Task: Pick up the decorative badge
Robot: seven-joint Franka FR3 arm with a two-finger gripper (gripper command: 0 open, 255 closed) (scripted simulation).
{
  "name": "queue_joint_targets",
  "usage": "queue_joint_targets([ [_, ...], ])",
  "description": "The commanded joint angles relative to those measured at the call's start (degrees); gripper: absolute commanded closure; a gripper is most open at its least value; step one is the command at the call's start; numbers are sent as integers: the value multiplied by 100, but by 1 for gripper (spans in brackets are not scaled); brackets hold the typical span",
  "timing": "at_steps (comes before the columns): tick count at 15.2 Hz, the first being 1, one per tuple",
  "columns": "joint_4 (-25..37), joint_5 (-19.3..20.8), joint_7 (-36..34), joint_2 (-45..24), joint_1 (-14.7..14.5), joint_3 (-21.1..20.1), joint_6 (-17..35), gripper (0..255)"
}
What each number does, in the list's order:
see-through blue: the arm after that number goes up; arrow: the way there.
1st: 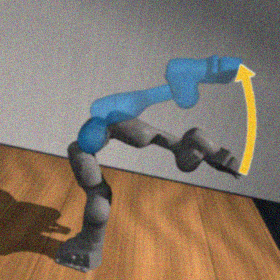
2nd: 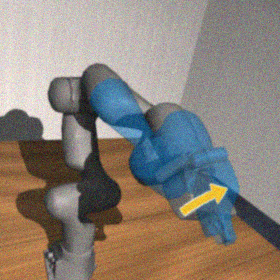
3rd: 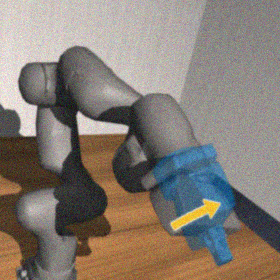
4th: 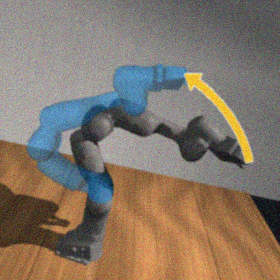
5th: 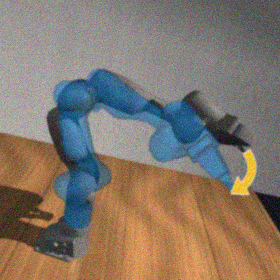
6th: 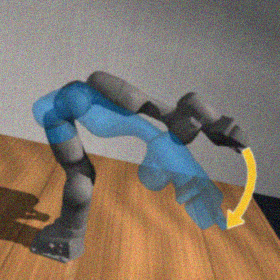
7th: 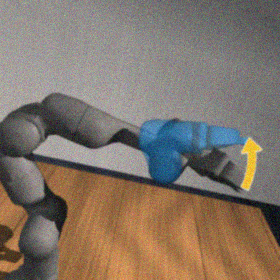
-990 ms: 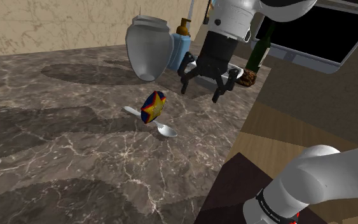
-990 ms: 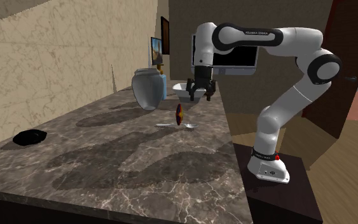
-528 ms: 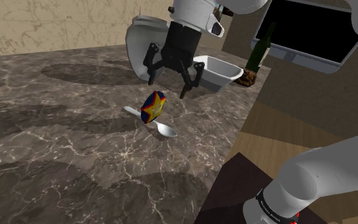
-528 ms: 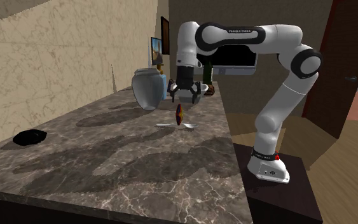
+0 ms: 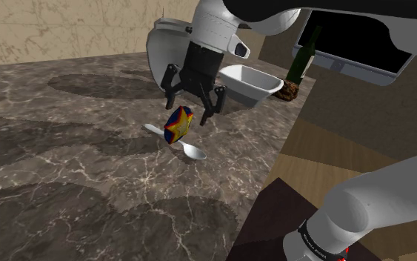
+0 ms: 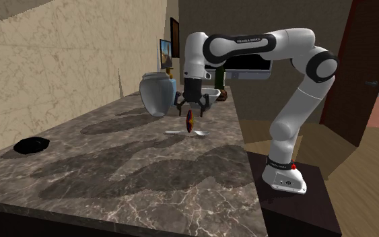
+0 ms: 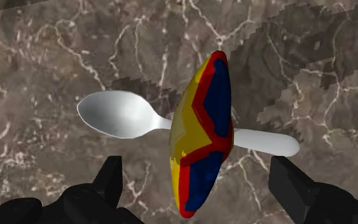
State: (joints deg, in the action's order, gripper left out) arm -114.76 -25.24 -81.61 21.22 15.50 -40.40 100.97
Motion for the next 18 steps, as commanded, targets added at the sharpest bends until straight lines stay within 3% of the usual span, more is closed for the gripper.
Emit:
queue_joint_targets([
  [1,-115,-17,14,2,-10,-31,119,0],
  [2,-116,-18,14,2,-10,-31,119,0],
  [3,-118,-18,9,0,-11,-36,124,255],
  [12,-115,-17,14,2,-10,-31,119,255],
  [18,368,61,-99,-45,26,35,-315,255],
])
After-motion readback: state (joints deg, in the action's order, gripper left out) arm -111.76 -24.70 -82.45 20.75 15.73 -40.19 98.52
